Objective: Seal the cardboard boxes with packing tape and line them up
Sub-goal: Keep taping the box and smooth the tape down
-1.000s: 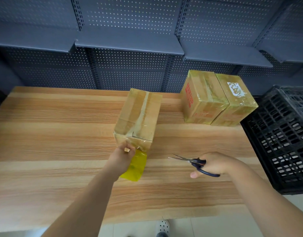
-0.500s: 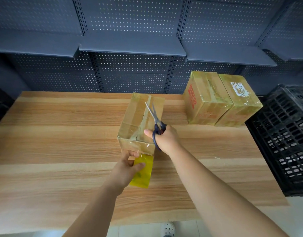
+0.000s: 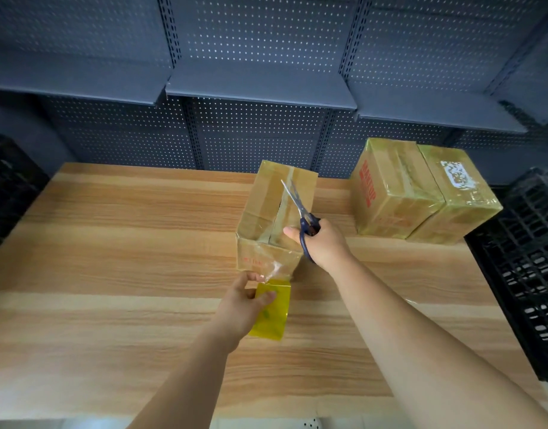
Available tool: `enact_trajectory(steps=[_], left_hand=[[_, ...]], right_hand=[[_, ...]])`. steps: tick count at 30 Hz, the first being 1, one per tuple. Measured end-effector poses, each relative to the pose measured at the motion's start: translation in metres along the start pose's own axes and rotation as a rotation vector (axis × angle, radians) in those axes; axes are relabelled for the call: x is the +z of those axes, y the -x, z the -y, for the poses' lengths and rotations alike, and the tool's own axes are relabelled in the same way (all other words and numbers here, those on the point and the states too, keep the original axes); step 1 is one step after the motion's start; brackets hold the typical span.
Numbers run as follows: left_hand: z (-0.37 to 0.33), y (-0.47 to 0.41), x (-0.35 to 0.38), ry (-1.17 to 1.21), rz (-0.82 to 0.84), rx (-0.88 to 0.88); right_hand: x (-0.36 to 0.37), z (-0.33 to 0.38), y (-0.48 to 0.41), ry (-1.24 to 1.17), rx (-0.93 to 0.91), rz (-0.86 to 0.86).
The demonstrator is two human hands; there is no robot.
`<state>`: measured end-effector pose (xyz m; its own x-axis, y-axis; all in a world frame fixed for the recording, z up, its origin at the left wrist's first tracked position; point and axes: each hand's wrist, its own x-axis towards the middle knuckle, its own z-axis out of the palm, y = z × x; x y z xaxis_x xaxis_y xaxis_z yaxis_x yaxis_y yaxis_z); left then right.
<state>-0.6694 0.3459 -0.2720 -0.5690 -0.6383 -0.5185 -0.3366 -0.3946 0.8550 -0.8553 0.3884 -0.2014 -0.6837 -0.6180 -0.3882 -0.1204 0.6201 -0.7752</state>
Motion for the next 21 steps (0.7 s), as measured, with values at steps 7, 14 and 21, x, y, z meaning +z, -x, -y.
enact_trajectory(steps=[7,14,21], left_hand=[[0.002,-0.002,-0.003,0.018,0.015,0.023],[0.001,0.001,-0.003,0.028,0.042,0.026],[0.001,0.004,-0.004,-0.007,0.059,0.036]], right_hand=[[-0.102,-0.056,0.040,0.476,0.052,0.183],[-0.068,-0.077,0.049,0.644,0.113,0.465],[-0.041,-0.065,0.030,0.614,0.080,0.505]])
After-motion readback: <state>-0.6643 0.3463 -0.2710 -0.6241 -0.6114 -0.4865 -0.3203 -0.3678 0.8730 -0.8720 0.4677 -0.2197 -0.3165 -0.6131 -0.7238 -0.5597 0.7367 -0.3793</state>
